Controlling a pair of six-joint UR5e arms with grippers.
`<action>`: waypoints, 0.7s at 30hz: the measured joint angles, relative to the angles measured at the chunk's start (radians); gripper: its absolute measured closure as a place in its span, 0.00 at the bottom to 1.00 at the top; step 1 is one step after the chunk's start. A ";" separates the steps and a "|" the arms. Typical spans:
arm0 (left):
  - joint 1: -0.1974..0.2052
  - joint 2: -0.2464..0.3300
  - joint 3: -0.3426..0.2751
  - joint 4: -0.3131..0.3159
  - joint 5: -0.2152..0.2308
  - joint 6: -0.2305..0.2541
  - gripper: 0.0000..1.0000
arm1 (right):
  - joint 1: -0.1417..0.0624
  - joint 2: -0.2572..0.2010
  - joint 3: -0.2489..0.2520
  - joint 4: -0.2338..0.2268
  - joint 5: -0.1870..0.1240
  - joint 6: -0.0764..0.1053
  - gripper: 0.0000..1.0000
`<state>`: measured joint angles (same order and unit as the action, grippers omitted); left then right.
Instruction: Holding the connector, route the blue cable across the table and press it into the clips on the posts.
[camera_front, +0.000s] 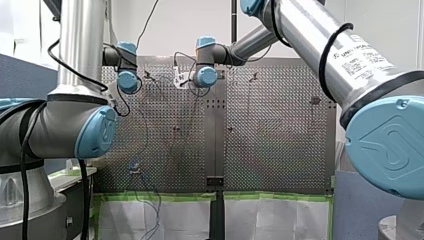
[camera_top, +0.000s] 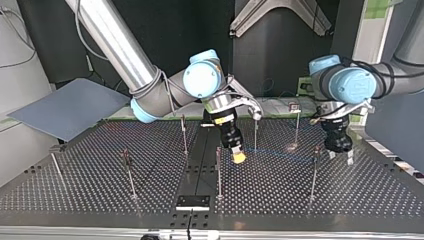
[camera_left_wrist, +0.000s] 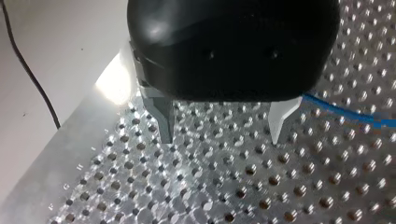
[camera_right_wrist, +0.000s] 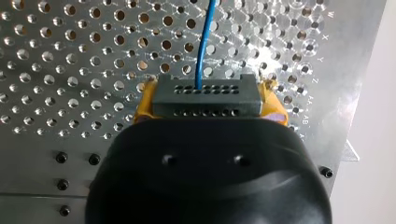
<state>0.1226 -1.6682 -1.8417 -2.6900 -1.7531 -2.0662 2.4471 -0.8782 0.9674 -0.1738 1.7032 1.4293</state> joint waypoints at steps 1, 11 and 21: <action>-0.001 0.008 -0.007 -0.008 0.006 -0.004 0.00 | 0.000 0.000 0.000 0.000 0.000 0.001 1.00; -0.011 0.098 -0.096 -0.098 0.092 -0.022 0.00 | 0.002 0.000 0.000 0.001 -0.002 0.005 1.00; -0.027 0.187 -0.159 -0.187 0.152 0.022 0.00 | 0.003 0.000 0.000 0.004 0.001 0.008 1.00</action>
<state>0.0955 -1.4810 -2.0005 -2.8773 -1.6007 -2.0447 2.4501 -0.8779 0.9675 -0.1701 1.7040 1.4374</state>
